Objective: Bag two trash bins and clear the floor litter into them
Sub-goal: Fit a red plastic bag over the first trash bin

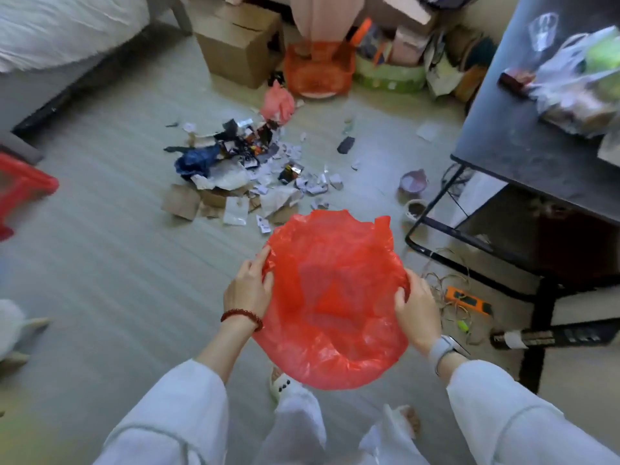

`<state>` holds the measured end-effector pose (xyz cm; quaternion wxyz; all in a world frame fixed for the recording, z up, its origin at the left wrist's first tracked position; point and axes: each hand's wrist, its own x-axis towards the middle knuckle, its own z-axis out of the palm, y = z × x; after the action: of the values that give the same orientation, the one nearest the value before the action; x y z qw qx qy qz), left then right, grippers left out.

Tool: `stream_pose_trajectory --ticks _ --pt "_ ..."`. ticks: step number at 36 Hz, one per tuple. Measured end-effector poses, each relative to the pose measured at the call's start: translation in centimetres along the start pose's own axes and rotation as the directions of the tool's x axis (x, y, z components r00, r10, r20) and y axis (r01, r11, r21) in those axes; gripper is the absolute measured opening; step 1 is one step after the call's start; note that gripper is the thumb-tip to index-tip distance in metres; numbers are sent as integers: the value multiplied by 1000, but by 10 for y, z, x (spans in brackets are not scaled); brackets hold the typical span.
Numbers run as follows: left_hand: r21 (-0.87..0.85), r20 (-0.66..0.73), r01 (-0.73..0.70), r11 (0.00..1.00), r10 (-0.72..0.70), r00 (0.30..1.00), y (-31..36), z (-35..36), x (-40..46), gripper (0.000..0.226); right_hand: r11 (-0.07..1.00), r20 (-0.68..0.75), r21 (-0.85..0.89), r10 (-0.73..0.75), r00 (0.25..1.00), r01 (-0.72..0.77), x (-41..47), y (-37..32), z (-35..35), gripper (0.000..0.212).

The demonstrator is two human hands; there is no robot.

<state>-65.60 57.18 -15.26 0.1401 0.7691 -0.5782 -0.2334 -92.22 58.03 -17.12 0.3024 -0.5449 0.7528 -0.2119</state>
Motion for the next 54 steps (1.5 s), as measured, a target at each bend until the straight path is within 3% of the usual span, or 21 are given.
stream_pose_trajectory --ticks 5,16,29,37,42,48,54 --pt "-9 -101 132 991 -132 986 -82 -72 29 45 990 80 -28 -135 988 137 20 -97 71 34" --pt "-90 -245 323 942 -335 910 -207 -169 142 40 951 174 -78 -284 943 300 102 -277 205 36" --pt "-96 -260 425 900 -435 862 -335 -296 400 41 933 235 -40 -340 911 359 269 -513 373 38" --pt "-107 -296 410 906 -423 857 -423 -384 526 41 907 257 -66 -388 885 416 339 -657 463 40" --pt "-96 -245 376 922 -388 888 -490 -424 623 40 923 217 -76 -354 909 378 378 -732 533 39" --pt "-82 -144 275 958 -285 948 -558 -473 734 40 976 138 -75 -193 972 204 409 -804 609 37" --pt "-21 -67 229 973 -230 971 -587 -506 836 41 994 84 -57 -92 992 97 446 -860 648 36"
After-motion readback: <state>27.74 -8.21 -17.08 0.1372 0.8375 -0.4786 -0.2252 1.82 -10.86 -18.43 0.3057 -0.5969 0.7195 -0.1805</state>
